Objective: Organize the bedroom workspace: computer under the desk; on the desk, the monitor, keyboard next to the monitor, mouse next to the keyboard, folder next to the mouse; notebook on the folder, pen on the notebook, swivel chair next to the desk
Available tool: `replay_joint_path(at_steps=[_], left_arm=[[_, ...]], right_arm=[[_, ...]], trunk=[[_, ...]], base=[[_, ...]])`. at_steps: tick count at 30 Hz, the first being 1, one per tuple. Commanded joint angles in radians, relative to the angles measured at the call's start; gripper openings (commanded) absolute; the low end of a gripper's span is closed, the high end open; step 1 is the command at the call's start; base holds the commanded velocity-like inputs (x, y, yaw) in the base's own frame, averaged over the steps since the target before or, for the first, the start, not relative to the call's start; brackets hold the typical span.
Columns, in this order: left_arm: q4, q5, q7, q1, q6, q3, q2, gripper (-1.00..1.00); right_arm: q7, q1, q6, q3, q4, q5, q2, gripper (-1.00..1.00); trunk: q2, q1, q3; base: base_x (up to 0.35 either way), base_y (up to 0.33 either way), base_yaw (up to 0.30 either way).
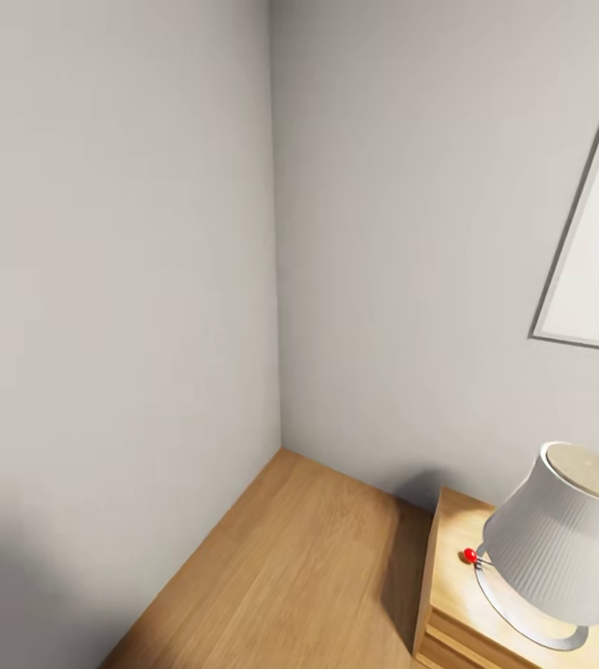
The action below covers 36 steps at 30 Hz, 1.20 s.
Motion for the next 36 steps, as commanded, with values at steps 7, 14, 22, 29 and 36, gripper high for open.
replay_joint_path(at_steps=[7, 14, 22, 29, 36], left_arm=[[-0.213, 0.001, 0.004, 0.0, -0.002, 0.001, 0.005, 1.0], [-0.3, 0.037, 0.004, 0.0, -0.005, 0.005, 0.023, 1.0], [-0.214, 0.066, 0.004, 0.0, -0.229, 0.007, 0.044, 1.0], [-0.167, 0.071, 0.006, 0.0, -0.325, 0.012, 0.05, 1.0], [-0.157, 0.072, 0.006, 0.0, -0.343, 0.016, 0.05, 1.0]], right_arm=[[-0.001, -0.002, -0.219, -0.002, -0.173, 0.0, 0.029, 1.0], [-0.003, -0.037, -0.323, -0.003, -0.289, 0.002, 0.029, 1.0], [-0.005, -0.056, -0.391, -0.002, -0.178, 0.004, 0.03, 1.0], [-0.001, -0.058, -0.526, 0.004, -0.138, 0.017, 0.028, 1.0], [-0.001, -0.059, -0.555, 0.004, -0.128, 0.024, 0.027, 1.0]], trunk=[[0.049, -0.027, 0.021], [0.098, -0.054, 0.044], [0.154, -0.084, 0.076], [0.189, -0.104, 0.1], [0.189, -0.104, 0.109]], base=[[0.0, 0.0, 0.0], [0.0, 0.0, 0.023], [0.0, 0.0, 0.031], [0.0, 0.0, -0.117], [0.0, 0.0, -0.161]])
